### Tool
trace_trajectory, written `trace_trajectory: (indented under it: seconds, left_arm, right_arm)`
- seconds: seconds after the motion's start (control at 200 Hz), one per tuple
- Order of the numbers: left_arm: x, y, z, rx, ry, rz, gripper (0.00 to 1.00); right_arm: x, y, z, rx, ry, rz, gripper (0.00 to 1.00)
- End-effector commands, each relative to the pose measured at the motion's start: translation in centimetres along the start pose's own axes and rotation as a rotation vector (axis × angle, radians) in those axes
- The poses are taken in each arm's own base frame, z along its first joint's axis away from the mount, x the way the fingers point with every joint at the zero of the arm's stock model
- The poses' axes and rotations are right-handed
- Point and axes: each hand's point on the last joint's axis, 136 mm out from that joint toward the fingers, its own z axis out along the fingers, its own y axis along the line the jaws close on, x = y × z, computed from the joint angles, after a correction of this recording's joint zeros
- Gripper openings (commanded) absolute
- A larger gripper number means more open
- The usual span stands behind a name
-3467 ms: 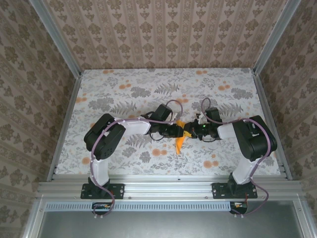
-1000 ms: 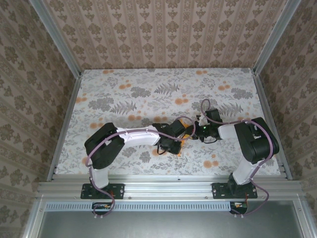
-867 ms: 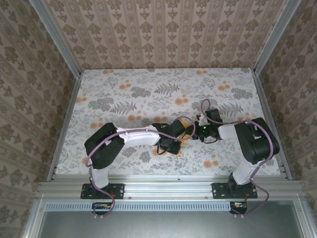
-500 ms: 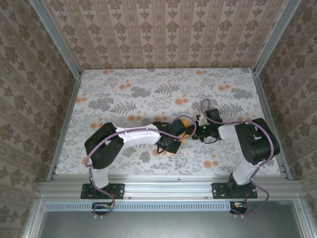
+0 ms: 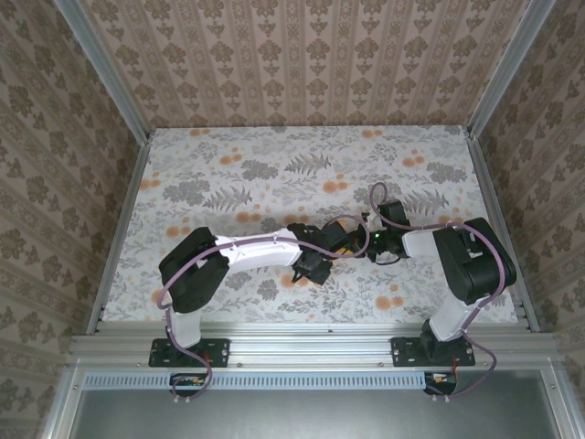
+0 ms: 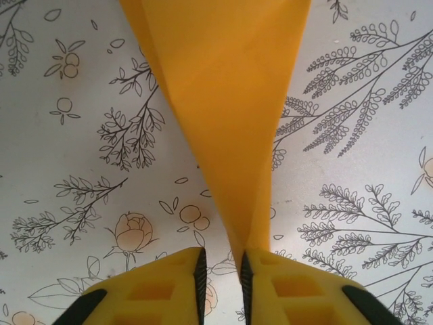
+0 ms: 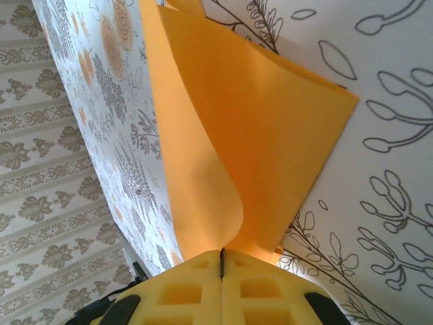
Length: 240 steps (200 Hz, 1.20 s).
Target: Fold a paper plane with a square sheet of paper (pick it up from the middle)
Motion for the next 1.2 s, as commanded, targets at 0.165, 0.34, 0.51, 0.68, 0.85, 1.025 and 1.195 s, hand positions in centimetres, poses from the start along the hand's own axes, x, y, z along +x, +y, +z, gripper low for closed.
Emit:
trace_trajectory:
  seconds: [0.165,0.34,0.51,0.68,0.85,1.025,1.195]
  left_arm:
    - [1.3,-0.9,1.2,0.056,0.027,-0.055,0.29]
    - [1.2,-1.1,1.5,0.061,0.033,-0.048,0.26]
    - [2.0,-0.7,2.1,0.026,0.075,-0.027,0.16]
    - [3.3,0.5,2.6,-0.053,0.122,0.009,0.11]
    - [3.9,1.4,2.5,-0.131,0.153,0.057,0.1]
    - [3.9,1.9,2.1,-0.178,0.163,0.102,0.09]
    - [4.1,2.3,1.9,-0.229,0.176,0.161,0.09]
  right_arm:
    - [-0.9,0.6,-0.1,0.003,-0.027,-0.021,0.0]
    - [-0.9,0.5,-0.1,0.004,-0.026,-0.017,0.0]
    - [-1.0,0.7,-0.1,0.0,-0.031,-0.017,0.0]
    - [-1.3,1.1,-0.1,-0.006,-0.036,-0.027,0.0]
    - [-1.6,1.5,0.0,-0.011,-0.034,-0.034,0.0]
    - [-1.7,1.4,0.4,-0.005,-0.026,-0.037,0.0]
    - [-1.9,0.8,0.6,0.022,-0.022,-0.043,0.0]
